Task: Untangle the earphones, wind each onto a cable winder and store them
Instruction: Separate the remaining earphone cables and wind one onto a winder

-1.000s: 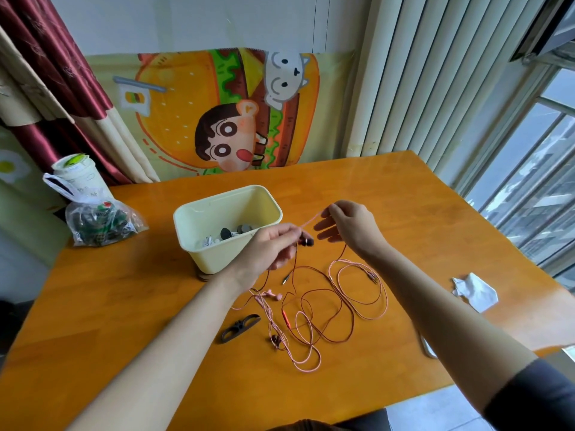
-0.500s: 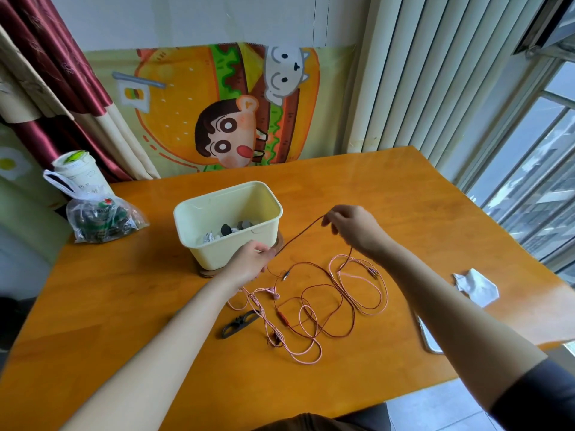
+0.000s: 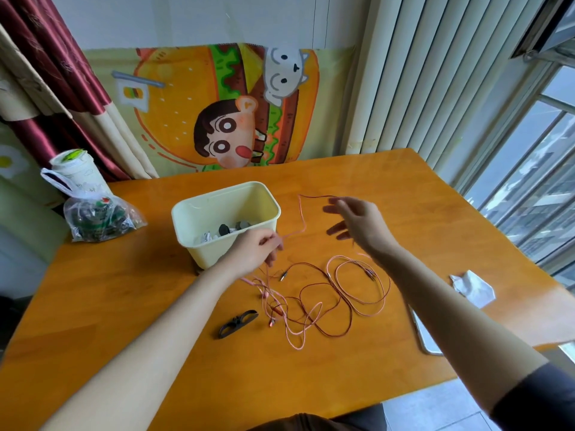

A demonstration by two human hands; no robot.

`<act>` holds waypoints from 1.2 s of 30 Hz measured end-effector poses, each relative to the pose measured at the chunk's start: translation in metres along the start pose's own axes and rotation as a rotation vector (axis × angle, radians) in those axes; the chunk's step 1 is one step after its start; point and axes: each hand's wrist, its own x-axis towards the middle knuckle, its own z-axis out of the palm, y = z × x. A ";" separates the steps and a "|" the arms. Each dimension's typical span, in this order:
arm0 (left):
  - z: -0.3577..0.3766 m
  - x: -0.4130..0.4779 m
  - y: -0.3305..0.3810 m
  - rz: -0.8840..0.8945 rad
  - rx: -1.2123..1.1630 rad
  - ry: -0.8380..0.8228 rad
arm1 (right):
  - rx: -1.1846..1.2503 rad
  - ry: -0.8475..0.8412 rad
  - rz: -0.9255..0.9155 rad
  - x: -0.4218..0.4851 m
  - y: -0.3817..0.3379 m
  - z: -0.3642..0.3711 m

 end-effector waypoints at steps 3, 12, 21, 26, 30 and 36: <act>-0.001 0.001 0.035 0.140 -0.039 -0.023 | -0.131 -0.214 -0.120 -0.009 -0.014 0.026; 0.003 0.000 0.012 0.075 -0.159 -0.014 | -0.282 -0.088 -0.278 -0.008 -0.025 0.025; 0.004 -0.013 -0.044 -0.061 0.027 -0.093 | -0.034 0.290 -0.075 0.017 -0.026 -0.017; -0.002 -0.012 -0.066 -0.147 0.235 -0.105 | -0.052 0.286 -0.001 0.014 -0.013 -0.019; -0.008 -0.006 -0.063 -0.170 0.263 -0.051 | -0.146 0.300 0.020 0.017 -0.007 -0.016; -0.035 0.002 0.013 0.116 0.131 0.160 | -0.762 0.249 0.049 0.019 -0.005 -0.019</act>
